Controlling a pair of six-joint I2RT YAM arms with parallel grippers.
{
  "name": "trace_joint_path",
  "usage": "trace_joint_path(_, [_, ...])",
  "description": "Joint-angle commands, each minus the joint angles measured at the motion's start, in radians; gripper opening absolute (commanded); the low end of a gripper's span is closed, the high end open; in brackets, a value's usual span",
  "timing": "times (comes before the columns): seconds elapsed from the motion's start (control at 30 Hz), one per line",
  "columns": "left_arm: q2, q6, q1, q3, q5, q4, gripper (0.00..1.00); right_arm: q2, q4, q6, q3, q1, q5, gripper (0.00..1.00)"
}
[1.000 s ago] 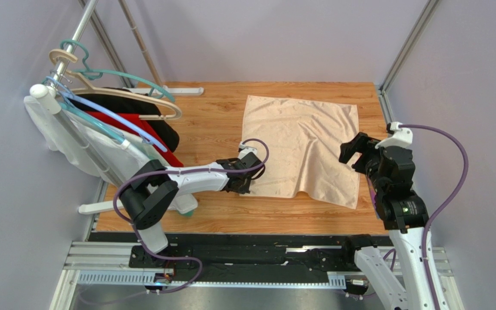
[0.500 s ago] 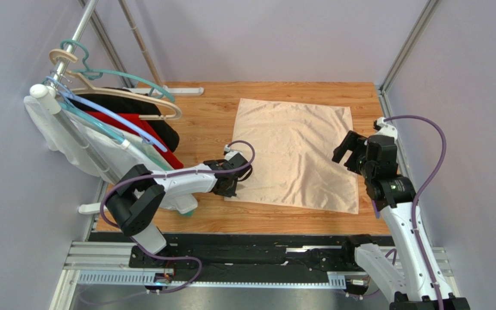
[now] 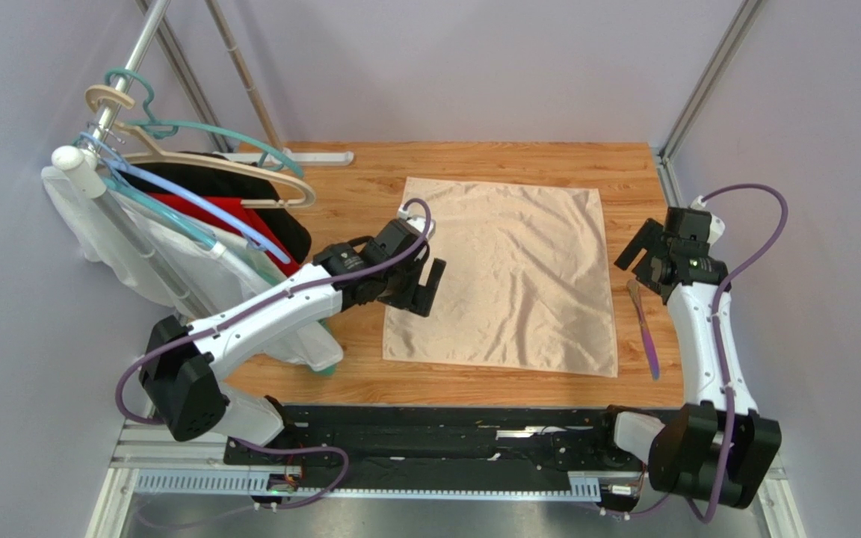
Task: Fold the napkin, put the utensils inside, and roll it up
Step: Flatten the napkin out
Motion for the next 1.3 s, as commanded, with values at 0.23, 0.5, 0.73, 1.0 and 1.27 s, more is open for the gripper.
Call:
trace_joint_path(0.23, [0.025,0.267,0.059,0.214,0.318,-0.057,0.93,0.271,-0.079,-0.136,0.133,-0.1,0.004,0.78])
trace_joint_path(0.5, [0.033,0.203,0.088,0.154,0.454,0.019,0.9,0.259,-0.12,-0.091,0.059,-0.08,-0.098,0.73])
trace_joint_path(0.73, [0.062,0.312,0.084,0.252,0.45,-0.064,0.9,0.245,-0.18,-0.008,-0.008,-0.029,-0.216,0.64])
trace_joint_path(1.0, [0.023,0.33,0.09,0.198,0.389,-0.028,0.9,0.259,-0.162,0.078,-0.047,0.09,-0.181,0.63])
trace_joint_path(1.27, [0.099,0.214,0.09,0.2,0.396,0.031,0.9,0.355,-0.086,0.124,-0.021,0.149,-0.184,0.64])
